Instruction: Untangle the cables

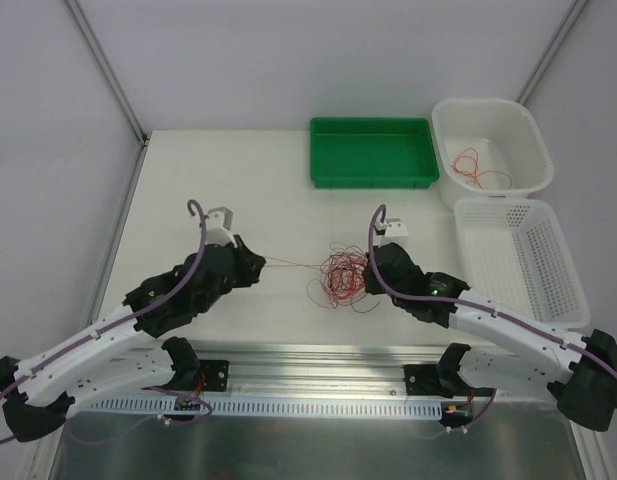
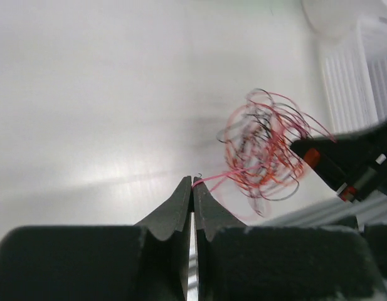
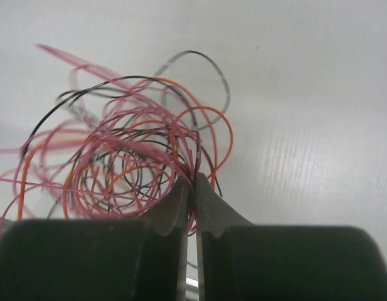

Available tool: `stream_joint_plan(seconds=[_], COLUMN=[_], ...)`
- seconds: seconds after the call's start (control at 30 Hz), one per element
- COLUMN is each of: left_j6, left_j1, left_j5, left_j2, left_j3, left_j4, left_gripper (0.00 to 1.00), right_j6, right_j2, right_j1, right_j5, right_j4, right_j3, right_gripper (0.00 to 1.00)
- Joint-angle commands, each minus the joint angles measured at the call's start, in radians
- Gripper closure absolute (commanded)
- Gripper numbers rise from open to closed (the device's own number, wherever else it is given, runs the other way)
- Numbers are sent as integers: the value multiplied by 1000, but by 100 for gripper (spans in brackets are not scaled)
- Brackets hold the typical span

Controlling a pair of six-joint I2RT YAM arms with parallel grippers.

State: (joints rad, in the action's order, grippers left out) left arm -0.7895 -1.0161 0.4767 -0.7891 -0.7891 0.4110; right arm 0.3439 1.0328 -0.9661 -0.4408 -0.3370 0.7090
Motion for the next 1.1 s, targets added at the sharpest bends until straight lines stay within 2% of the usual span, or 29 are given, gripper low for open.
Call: stream_joint_plan(seconds=[0.0, 0.1, 0.23, 0.5, 0.53, 0.67, 0.73, 0.77, 0.83, 0.87, 0.9, 1.0, 1.07], left_j6=[91, 113, 107, 36, 32, 36, 47, 55, 70, 76, 79, 95, 104], left_j1=[157, 243, 269, 313, 347, 493, 520, 522, 522, 522, 524, 522, 522], left_j5=[60, 43, 2, -20, -16, -21, -62, -76, -133, -145, -156, -173, -173], left_j2=[112, 133, 116, 36, 36, 67, 67, 65, 63, 67, 73, 103, 125], left_j3=[-22, -48, -30, 125, 137, 183, 174, 157, 134, 130, 128, 126, 128], left_j4=[173, 225, 236, 239, 241, 241, 238, 235, 229, 229, 227, 229, 229], left_gripper=[100, 100, 100, 100, 100, 100, 100, 100, 100, 100, 100, 100, 100], right_j6=[-28, -33, -37, -112, -117, -137, -152, -158, -163, -161, -148, -126, -97], right_j2=[-86, -140, -255, -393, -402, -421, -433, -435, -419, -404, -355, -252, -139], right_j1=[72, 113, 129, 129, 129, 129, 130, 129, 129, 129, 130, 122, 93], right_j5=[-125, -119, -79, 125, 117, -80, -72, -14, 95, 129, 161, 275, 281], right_j4=[-174, -218, -286, -316, -335, -477, -496, -484, -385, -384, -328, -214, -174], right_j3=[-43, -33, 3, 107, 121, 205, 219, 213, 172, 150, 133, 80, 66], right_gripper=[93, 91, 85, 87, 87, 87, 85, 80, 51, 51, 38, 22, 17])
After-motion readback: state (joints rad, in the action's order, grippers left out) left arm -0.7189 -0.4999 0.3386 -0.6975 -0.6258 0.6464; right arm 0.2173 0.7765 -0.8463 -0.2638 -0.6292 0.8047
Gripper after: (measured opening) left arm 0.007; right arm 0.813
